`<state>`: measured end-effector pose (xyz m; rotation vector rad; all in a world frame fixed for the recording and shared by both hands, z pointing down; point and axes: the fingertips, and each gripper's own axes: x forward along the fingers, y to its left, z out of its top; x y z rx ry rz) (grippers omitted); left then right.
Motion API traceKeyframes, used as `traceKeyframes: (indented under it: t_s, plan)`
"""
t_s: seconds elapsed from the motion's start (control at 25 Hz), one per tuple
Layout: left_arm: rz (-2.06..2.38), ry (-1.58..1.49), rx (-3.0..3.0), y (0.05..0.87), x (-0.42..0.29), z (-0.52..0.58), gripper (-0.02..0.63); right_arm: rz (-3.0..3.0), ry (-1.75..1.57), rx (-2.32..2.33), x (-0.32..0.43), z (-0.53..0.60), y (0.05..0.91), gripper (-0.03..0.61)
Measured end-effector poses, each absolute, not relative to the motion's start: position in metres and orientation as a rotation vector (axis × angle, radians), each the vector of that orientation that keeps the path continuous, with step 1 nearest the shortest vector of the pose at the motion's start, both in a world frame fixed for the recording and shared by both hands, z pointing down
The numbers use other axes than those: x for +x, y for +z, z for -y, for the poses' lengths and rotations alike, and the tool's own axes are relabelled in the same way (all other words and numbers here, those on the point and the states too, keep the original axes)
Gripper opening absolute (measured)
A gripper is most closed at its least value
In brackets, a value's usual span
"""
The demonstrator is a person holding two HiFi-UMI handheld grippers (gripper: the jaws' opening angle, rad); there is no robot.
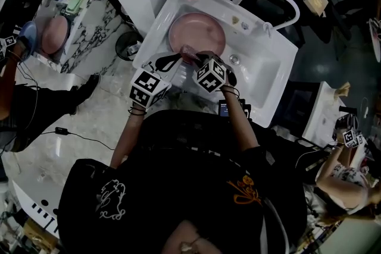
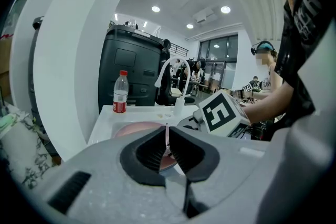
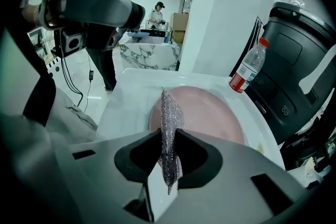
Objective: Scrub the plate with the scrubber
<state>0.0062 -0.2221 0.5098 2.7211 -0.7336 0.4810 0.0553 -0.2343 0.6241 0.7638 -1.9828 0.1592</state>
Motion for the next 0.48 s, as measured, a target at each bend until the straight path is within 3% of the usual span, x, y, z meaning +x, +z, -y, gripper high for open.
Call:
traceKeyframes:
  t_s: [0.48]
  plan:
    - [0.772,0.457,2.726,0.508,-0.027,0.209,0.019,2.024,0.173,0.820,0.020,0.228,0.614,0.066]
